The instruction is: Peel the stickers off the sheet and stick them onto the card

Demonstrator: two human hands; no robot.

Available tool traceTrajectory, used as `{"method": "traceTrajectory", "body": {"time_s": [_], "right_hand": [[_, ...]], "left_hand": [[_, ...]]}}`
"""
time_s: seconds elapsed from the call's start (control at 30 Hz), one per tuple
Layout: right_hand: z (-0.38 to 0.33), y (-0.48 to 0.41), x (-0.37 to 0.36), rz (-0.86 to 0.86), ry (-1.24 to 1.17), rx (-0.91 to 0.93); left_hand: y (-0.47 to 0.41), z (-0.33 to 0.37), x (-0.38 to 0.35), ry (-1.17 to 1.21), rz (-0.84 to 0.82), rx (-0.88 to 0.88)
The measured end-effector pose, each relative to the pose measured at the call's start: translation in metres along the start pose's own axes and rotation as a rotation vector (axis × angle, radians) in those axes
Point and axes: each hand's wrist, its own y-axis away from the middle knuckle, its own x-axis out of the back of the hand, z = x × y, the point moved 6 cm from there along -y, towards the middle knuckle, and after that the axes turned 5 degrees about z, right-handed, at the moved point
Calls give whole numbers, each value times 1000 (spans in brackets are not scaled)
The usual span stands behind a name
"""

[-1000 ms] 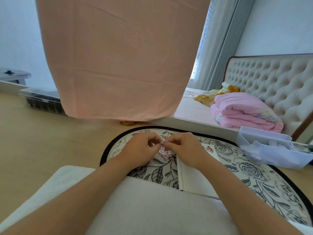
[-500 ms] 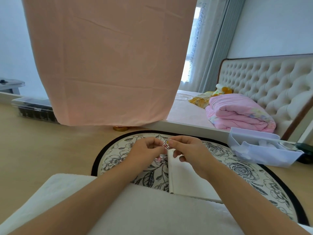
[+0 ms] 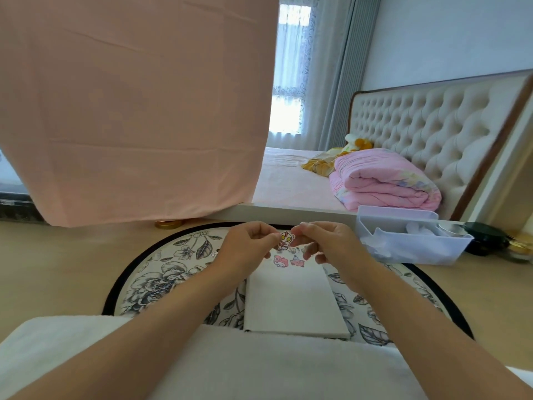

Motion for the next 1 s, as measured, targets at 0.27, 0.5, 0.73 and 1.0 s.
{"method": "traceTrajectory", "body": {"time_s": [0.27, 0.5, 0.73, 1.0], "right_hand": [[1, -13, 18, 47, 172, 150], [7, -18, 17, 27, 232, 167], [8, -15, 8, 29, 395, 238], [8, -13, 3, 33, 410, 288]], "left_hand": [[-13, 2, -33, -34, -41, -52], [-14, -12, -32, -14, -30, -79], [-7, -17, -31, 16, -78, -82], [-7, -16, -28, 9, -72, -74]]}}
